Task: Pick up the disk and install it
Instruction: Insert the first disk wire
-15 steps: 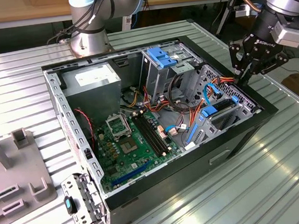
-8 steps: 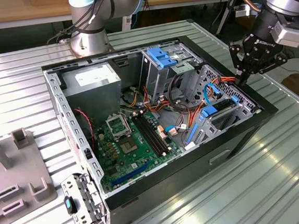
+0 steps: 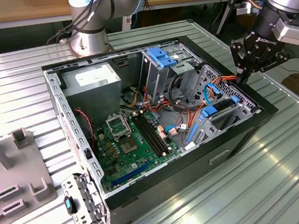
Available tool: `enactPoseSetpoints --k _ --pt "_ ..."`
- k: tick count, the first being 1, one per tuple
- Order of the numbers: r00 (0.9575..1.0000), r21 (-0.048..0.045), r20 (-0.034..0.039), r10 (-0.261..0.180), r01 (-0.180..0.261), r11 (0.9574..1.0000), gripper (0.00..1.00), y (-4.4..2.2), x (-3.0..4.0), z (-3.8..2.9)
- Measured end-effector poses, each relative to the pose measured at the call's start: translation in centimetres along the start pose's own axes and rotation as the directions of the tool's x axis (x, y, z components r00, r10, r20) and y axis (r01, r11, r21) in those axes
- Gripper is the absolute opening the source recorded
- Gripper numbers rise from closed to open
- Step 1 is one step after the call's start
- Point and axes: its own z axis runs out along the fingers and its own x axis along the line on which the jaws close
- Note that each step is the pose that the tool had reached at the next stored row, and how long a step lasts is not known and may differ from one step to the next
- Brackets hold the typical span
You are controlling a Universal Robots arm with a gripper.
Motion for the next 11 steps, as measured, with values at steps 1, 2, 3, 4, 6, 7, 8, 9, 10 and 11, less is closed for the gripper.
enactPoseSetpoints --k 1,2,3,4,6,7,8,9,10,11 --pt "1.0000 0.0000 0.0000 0.000 0.000 1.0000 0.16 0.00 0.00 -0.06" --pt "1.0000 0.0002 -0.0001 0.000 0.000 1.0000 0.16 0.00 0.00 -0.14" --pt "1.0000 0.0002 -0.0002 0.000 0.000 1.0000 0.16 0.00 0.00 -0.23" --pt "1.0000 0.0003 -0.0002 0.000 0.000 1.0000 0.16 0.00 0.00 -0.24" --pt "1.0000 0.0001 -0.0003 0.000 0.000 1.0000 0.16 0.03 -0.02 -0.25" --pt "1.0000 0.0001 -0.0005 0.000 0.000 1.0000 0.16 0.08 -0.08 -0.26" --pt "1.0000 0.0008 -0.0012 0.000 0.000 1.0000 0.16 0.20 -0.22 -0.26" --pt "1.0000 0.0017 -0.0019 0.000 0.000 1.0000 0.16 0.33 -0.35 -0.25" --pt "1.0000 0.0031 -0.0034 0.000 0.000 1.0000 0.16 0.54 -0.57 -0.25" --pt "1.0000 0.0068 -0.0073 0.000 0.000 1.0000 0.16 1.00 -1.06 -0.25"
